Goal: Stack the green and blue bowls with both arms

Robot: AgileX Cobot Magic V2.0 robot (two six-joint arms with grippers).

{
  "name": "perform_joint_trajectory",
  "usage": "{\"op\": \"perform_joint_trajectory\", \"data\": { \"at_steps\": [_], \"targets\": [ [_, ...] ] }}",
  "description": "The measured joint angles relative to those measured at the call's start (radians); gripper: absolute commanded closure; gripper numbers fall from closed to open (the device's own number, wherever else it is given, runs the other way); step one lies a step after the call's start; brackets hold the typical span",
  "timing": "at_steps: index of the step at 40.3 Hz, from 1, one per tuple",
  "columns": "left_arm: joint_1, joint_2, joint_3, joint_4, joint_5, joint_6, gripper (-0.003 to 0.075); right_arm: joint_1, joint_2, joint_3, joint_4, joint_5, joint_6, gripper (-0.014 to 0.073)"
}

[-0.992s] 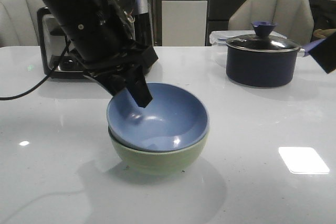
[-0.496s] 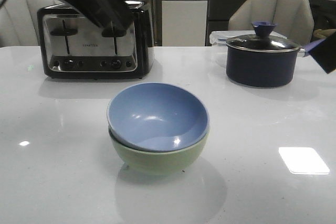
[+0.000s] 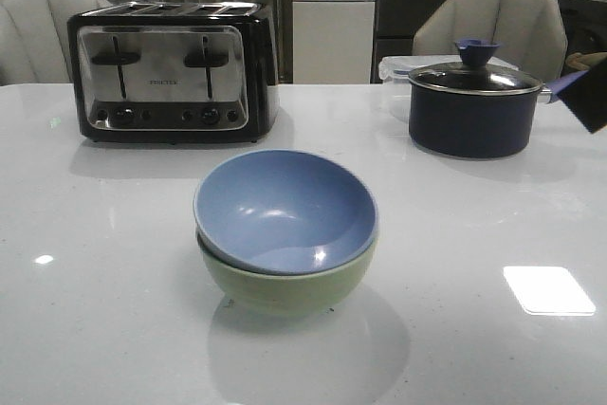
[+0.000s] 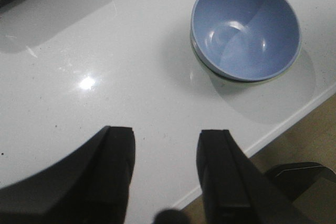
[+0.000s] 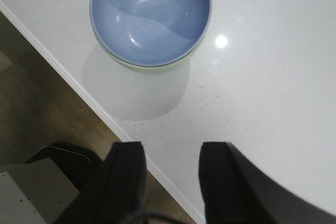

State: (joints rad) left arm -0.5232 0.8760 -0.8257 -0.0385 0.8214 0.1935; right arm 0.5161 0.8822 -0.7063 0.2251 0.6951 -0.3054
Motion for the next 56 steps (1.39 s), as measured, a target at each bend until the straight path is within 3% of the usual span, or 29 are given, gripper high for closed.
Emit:
{"op": "perform_joint_trajectory", "data": {
  "at_steps": [13, 17, 21, 26, 28, 56],
  "targets": [
    [0.000, -0.260, 0.146, 0.006, 0.015, -0.011, 0.0362, 0.000, 0.000, 0.000, 0.000, 0.001, 0.000, 0.0212],
    [0.000, -0.269, 0.148, 0.006, 0.015, -0.013, 0.0412, 0.000, 0.000, 0.000, 0.000, 0.001, 0.000, 0.0229],
    [0.000, -0.269, 0.148, 0.006, 0.015, -0.015, 0.0496, 0.000, 0.000, 0.000, 0.000, 0.004, 0.000, 0.0311],
    [0.000, -0.269, 0.148, 0.006, 0.015, -0.015, 0.0626, 0.000, 0.000, 0.000, 0.000, 0.015, 0.000, 0.0475],
    [0.000, -0.269, 0.148, 0.006, 0.015, -0.015, 0.0624, 0.000, 0.000, 0.000, 0.000, 0.019, 0.000, 0.0547],
    [0.018, -0.307, 0.166, 0.006, 0.005, -0.016, 0.0627, 0.000, 0.000, 0.000, 0.000, 0.023, 0.000, 0.0538]
  ]
}}
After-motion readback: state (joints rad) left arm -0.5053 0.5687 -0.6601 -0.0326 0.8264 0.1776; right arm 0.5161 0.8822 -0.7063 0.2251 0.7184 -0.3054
